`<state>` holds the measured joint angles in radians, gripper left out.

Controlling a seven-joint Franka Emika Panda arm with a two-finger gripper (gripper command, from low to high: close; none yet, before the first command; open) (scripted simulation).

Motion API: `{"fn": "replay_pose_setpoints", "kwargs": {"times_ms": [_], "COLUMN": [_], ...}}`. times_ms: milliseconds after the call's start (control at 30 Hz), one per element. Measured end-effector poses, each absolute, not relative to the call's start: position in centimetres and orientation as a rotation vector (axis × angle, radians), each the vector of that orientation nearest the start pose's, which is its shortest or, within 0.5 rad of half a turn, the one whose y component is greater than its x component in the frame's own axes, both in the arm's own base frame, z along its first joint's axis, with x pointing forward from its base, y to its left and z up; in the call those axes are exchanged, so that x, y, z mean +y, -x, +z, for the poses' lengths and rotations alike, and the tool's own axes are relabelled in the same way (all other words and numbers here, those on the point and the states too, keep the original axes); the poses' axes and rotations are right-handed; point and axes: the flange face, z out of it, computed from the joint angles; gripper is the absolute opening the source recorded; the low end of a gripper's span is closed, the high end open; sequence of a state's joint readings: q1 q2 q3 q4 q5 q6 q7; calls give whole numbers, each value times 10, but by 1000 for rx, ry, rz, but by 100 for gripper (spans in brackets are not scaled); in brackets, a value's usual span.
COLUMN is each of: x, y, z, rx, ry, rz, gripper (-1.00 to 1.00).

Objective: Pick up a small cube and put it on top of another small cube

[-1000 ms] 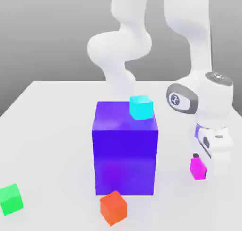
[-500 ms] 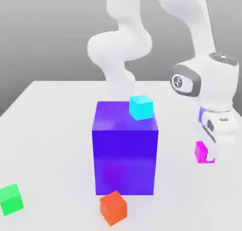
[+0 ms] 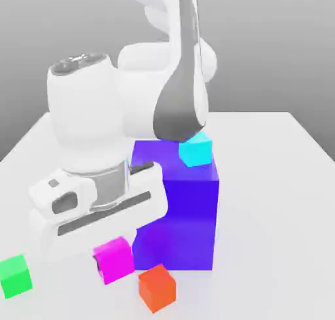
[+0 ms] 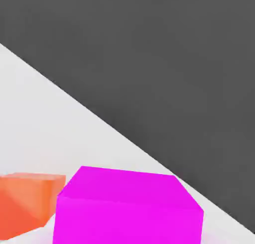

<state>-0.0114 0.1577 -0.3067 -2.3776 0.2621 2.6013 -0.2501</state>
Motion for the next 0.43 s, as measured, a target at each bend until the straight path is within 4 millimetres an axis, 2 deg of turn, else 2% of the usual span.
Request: {"fn": "replay_pose_setpoints", "kwargs": {"times_ms": [67, 133, 167, 233, 267, 433], "x": [-216, -266, -282, -293, -295, -295], "y": [-466, -437, -428, -420, -418, -418], "z": [263, 244, 229, 200, 187, 187], "rx": [570, 702, 742, 773, 779, 779], "ry": [3034, 3041, 3042, 3042, 3041, 3041], "rz": [-124, -48, -26, -7, -3, -3], "gripper": [-100, -100, -100, -100, 100, 100]}}
